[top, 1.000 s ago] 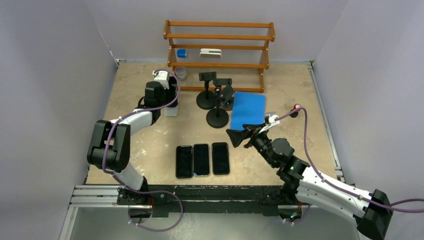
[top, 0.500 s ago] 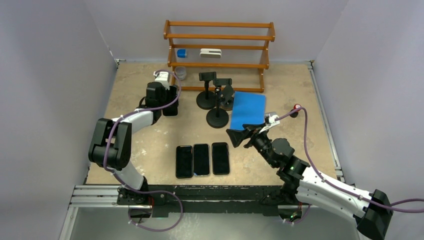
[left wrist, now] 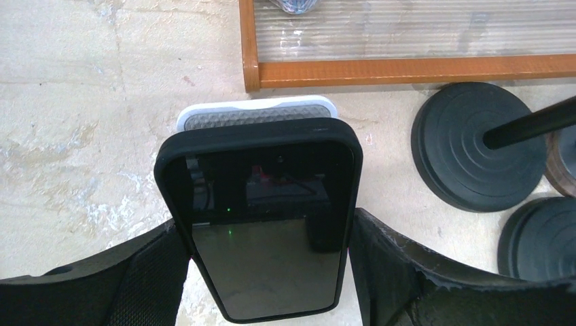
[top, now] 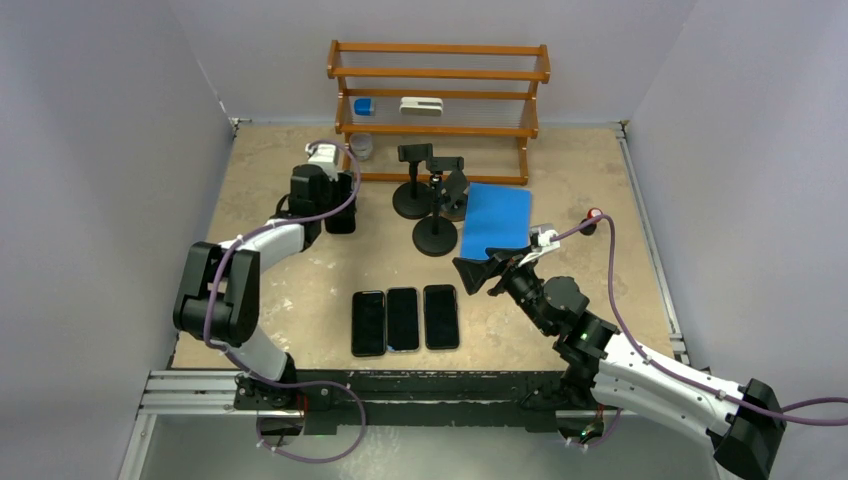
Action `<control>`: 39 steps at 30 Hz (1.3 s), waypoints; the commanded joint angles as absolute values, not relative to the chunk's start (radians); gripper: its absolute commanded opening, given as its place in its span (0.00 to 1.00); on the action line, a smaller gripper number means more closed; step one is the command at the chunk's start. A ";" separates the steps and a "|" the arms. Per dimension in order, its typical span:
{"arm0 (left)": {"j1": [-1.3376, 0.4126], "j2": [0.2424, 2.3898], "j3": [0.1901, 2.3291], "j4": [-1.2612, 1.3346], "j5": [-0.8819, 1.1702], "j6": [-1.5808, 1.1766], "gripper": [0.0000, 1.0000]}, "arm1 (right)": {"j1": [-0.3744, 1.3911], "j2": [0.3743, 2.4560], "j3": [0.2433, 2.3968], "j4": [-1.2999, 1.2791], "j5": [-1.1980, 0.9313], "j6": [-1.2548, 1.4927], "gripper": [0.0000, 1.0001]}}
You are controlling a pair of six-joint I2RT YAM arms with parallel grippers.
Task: Remove the phone from the phone stand
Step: Remove the phone from the phone stand, then place the phone at the center of the board.
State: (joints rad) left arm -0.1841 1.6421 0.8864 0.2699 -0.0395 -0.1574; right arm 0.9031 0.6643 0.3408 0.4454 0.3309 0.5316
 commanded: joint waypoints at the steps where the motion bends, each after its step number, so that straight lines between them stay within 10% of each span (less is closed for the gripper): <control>1: -0.186 1.515 0.880 0.303 -0.018 -0.181 0.38 | 0.908 0.646 0.344 0.468 0.355 0.522 0.98; 10: -0.186 1.375 0.846 0.196 0.014 -0.223 0.00 | 0.908 0.640 0.344 0.472 0.353 0.519 0.98; 39: -0.210 0.828 0.700 -0.051 0.740 -0.603 0.00 | 0.984 1.005 0.458 0.860 -0.026 0.514 0.92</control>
